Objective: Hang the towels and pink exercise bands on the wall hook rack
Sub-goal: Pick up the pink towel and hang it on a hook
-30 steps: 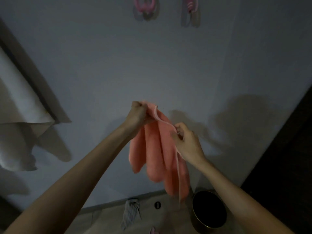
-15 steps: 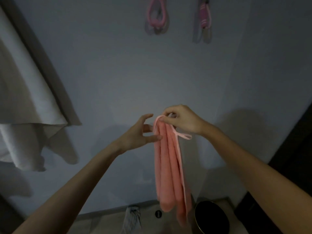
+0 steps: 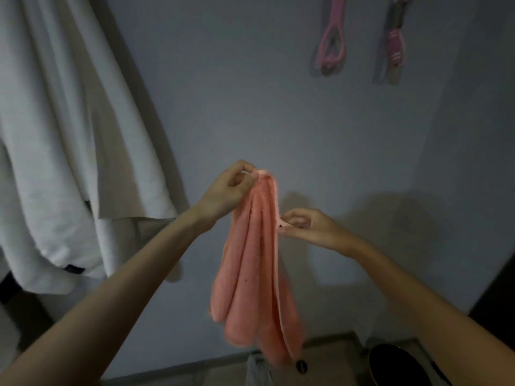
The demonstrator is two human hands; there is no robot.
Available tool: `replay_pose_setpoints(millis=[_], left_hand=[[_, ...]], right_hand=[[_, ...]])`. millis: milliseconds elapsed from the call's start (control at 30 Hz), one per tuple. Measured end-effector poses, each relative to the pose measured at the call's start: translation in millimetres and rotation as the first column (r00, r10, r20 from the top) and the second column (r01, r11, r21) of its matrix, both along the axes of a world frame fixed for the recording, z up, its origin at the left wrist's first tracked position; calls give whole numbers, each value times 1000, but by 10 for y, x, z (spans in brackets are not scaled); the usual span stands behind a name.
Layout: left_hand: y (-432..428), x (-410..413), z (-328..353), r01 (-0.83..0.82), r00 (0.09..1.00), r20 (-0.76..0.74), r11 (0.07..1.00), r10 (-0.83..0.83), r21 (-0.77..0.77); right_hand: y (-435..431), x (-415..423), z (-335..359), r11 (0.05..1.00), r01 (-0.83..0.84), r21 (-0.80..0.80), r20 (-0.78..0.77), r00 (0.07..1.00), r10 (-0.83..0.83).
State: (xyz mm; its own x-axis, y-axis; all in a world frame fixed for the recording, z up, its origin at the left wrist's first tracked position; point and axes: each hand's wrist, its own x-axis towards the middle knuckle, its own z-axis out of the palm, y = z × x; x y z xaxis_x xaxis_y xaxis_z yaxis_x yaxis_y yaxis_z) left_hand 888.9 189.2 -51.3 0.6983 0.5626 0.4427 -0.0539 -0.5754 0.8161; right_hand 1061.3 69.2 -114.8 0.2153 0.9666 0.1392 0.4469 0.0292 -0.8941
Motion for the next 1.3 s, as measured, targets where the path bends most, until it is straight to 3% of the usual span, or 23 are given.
replay_pose_setpoints(millis=[367, 533, 667, 767, 900, 1100, 1300], left_hand=[[748, -1237, 120, -100, 995, 15, 995, 100, -28], [958, -1656, 171, -92, 996, -25, 991, 90, -96], [1079, -1857, 181, -103, 994, -37, 989, 99, -106], [1134, -1962, 190, -91, 995, -60, 991, 86, -101], [1197, -2078, 173, -92, 993, -82, 991, 85, -96], [1299, -2121, 123, -136, 988, -84, 985, 128, -107], [1484, -2011, 46, -287, 950, -148, 955, 274, -73]], right_hand=[[800, -912, 136, 982, 67, 179, -153, 987, -39], [1139, -1254, 193, 994, -9, 112, -59, 998, 15], [1450, -1535, 111, 986, -1, 164, 31, 1000, -4], [1620, -1711, 30, 996, -30, 88, -25, 999, 33], [1773, -1822, -86, 994, -107, -2, -255, 961, 103], [1858, -1790, -108, 994, -43, 100, -361, 929, 77], [1844, -1476, 336, 955, 152, 255, -377, 925, -47]])
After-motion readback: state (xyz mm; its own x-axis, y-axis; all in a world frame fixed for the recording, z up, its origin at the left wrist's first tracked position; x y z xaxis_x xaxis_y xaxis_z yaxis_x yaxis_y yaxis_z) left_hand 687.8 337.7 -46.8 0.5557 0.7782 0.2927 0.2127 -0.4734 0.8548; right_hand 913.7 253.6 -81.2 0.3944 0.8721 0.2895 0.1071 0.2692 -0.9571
